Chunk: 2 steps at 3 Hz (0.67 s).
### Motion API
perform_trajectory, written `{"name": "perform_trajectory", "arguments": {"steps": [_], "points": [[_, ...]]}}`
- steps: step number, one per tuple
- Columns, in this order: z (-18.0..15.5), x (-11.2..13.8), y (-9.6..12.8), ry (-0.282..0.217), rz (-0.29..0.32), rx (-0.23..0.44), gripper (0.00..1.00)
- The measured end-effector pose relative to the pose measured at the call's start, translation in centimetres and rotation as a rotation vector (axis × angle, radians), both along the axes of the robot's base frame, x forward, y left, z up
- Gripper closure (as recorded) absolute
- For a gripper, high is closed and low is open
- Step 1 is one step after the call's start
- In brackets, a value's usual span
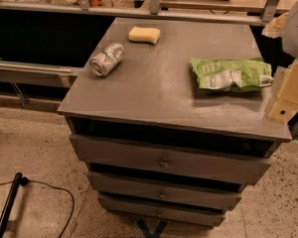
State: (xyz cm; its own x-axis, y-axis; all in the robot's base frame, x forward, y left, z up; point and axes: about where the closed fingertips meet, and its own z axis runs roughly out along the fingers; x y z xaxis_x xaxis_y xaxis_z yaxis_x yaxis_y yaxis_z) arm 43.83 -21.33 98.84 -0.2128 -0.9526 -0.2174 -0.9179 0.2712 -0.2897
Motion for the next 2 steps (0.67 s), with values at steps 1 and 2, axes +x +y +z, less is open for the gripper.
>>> {"name": "perform_trajectory", "arguments": {"steps": [1,2], "points": [[0.01,0.0,0.0,0.0,0.0,0.0,0.0],[0.34,0.14,0.02,-0.011,-0.026,0.049,0.0]]}}
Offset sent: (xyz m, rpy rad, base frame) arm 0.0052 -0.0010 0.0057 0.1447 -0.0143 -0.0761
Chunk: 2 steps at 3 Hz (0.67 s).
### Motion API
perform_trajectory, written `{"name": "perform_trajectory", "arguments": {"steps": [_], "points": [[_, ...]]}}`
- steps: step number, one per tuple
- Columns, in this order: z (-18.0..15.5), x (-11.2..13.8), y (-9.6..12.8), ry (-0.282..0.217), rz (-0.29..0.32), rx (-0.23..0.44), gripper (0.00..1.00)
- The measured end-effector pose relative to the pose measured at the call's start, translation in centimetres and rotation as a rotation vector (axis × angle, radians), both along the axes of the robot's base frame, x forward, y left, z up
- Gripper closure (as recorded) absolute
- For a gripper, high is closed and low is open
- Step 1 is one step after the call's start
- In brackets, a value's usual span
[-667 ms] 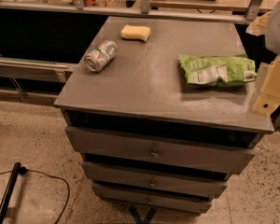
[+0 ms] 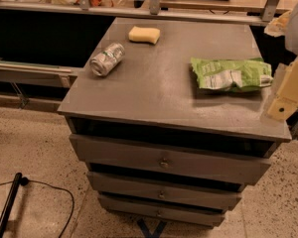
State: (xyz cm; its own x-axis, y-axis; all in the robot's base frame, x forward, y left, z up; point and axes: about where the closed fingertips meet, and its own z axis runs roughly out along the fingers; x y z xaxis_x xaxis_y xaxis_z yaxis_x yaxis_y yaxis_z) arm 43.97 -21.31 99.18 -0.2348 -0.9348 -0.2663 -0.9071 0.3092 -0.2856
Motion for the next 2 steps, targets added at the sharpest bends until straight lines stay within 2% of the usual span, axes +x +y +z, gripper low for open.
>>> {"name": "perform_trajectory", "arguments": {"steps": [1,2], "points": [[0.0,0.4,-1.9,-0.032,-0.182,0.194,0.0],[0.2,0.0,-3.1,-0.088,-0.378,0.423,0.0]]}}
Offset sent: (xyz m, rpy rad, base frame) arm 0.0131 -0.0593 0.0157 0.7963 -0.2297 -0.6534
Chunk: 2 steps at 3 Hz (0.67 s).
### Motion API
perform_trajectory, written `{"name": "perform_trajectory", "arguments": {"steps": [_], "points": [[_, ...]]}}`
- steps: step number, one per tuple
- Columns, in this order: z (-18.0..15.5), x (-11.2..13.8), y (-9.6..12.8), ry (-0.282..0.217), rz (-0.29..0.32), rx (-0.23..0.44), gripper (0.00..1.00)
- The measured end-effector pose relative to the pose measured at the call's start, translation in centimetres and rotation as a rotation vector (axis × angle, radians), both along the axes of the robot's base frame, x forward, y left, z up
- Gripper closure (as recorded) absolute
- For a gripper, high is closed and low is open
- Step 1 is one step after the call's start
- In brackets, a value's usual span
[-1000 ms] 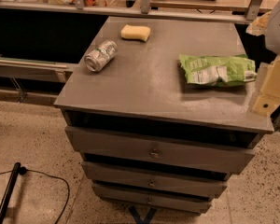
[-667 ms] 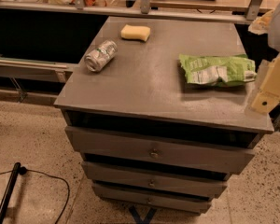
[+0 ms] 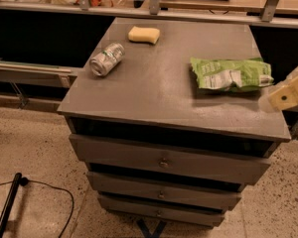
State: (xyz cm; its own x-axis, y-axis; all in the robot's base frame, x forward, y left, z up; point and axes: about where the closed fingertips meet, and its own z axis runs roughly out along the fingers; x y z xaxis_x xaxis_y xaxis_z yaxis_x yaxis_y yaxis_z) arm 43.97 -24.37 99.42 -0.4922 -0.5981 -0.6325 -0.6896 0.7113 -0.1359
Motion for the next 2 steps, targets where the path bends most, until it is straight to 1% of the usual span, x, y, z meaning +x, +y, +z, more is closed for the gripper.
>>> {"name": "perform_trajectory", "arguments": {"steps": [1,2], "points": [[-0.41,-0.43,-0.7,-0.082,-0.13,0.186,0.0],[0.28,0.42,-0.54,-0.148,-0.214,0.276,0.0]]}}
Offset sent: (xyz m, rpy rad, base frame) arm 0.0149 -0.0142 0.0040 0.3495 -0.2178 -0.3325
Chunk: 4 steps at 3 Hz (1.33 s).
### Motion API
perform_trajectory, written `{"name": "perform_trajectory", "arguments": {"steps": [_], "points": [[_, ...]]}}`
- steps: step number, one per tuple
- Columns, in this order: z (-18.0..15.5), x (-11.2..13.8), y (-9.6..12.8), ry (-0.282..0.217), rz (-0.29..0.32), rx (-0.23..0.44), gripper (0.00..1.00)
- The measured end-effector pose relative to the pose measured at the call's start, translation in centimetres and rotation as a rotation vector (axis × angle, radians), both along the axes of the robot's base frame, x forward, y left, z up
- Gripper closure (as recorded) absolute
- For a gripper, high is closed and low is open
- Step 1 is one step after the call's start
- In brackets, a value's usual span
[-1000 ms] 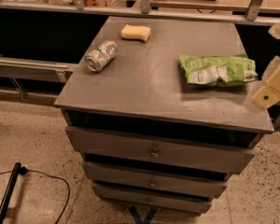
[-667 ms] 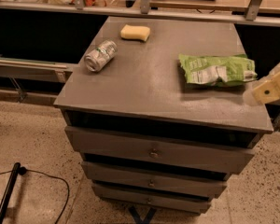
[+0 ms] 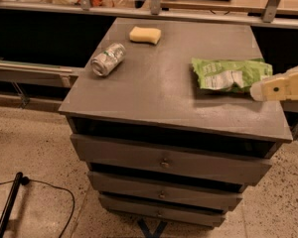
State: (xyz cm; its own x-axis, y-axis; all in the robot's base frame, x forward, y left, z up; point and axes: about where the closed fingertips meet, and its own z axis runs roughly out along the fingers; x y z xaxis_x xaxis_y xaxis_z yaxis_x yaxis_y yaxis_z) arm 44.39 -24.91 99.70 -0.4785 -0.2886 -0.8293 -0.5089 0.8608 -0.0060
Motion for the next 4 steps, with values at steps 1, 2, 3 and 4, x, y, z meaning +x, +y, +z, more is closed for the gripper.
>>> {"name": "perform_trajectory", "arguments": {"steps": [1,2,3,4], "points": [[-0.7,0.4,0.6,-0.029,-0.078,0.003,0.0],[-2.5,0.4,1.2,-0.019,-0.122,0.029,0.0],[-4.4,0.3,1.8,0.013,-0.142,0.064,0.0],[-3.7,0.1,1.1,0.021,-0.158,0.04,0.0]]}}
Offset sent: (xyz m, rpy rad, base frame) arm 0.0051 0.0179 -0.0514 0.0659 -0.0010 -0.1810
